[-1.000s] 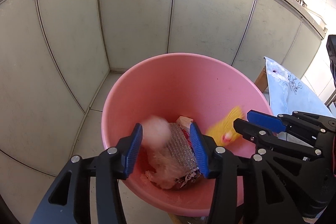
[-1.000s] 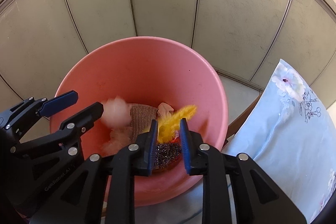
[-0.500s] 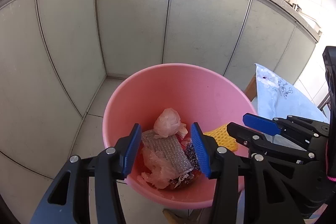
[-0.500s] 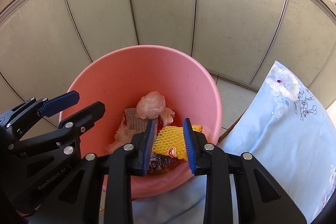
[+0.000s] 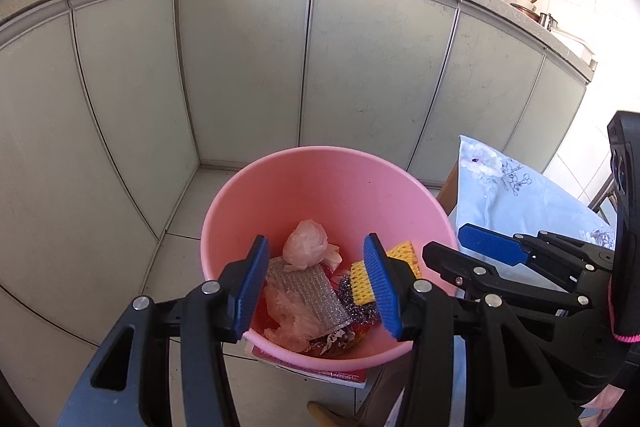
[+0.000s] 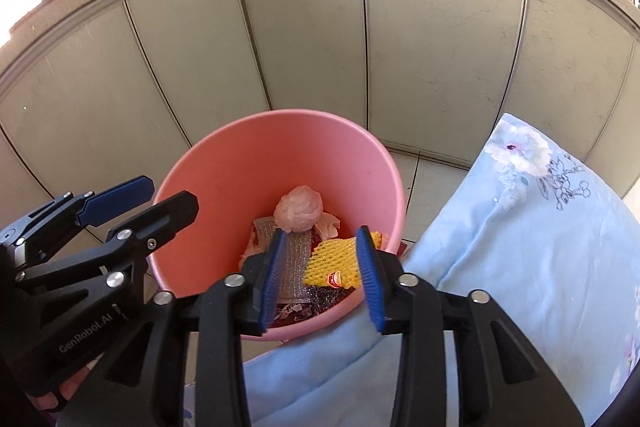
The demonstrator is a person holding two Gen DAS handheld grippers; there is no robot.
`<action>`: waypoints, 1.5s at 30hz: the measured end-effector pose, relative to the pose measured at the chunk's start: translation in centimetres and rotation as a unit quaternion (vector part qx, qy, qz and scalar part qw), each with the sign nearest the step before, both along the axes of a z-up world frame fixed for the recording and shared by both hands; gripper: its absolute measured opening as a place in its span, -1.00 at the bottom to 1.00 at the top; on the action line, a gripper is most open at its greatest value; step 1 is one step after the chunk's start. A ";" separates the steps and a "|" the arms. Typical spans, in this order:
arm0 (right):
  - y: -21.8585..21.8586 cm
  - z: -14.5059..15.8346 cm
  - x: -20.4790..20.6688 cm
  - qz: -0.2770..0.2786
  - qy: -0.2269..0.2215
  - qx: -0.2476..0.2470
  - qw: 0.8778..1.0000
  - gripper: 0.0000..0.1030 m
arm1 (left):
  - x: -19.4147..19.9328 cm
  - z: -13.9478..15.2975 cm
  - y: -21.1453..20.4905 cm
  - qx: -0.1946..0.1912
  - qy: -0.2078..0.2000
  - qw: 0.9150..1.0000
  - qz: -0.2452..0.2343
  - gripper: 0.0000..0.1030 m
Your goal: Collect trash
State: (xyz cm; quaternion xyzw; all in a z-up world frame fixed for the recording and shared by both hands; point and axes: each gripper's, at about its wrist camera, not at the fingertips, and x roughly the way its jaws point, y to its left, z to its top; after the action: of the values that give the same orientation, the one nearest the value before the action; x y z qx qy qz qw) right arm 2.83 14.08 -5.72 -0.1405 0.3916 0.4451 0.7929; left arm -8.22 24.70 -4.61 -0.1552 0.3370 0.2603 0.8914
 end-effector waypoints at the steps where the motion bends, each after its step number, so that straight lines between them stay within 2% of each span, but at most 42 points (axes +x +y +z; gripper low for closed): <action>1: -0.2 0.2 -0.1 0.000 -0.001 0.003 1.000 -0.20 | -0.1 0.2 -0.1 -0.001 -0.001 1.000 0.001 -0.06; 8: -1.7 1.4 -1.2 -0.002 -0.013 0.030 0.999 -0.20 | -0.9 1.3 -0.7 0.005 -0.007 1.000 0.003 -0.05; 13: -2.6 2.0 -2.1 -0.005 -0.025 0.038 0.999 -0.20 | -1.6 1.9 -1.1 0.010 -0.009 1.000 0.007 0.06; 30: -5.5 4.4 -5.2 -0.007 -0.061 0.072 0.995 -0.20 | -3.8 3.9 -3.0 0.023 -0.031 0.999 0.007 0.07; 45: -8.1 5.1 -7.4 -0.013 -0.090 0.082 0.993 -0.20 | -5.2 5.3 -6.0 0.056 -0.043 0.997 -0.011 0.07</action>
State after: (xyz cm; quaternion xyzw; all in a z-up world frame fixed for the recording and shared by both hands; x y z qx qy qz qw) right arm -4.58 6.02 -0.67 -0.1096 0.2829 0.4506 0.8396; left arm -13.39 18.75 0.71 -0.1127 0.2852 0.2615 0.9152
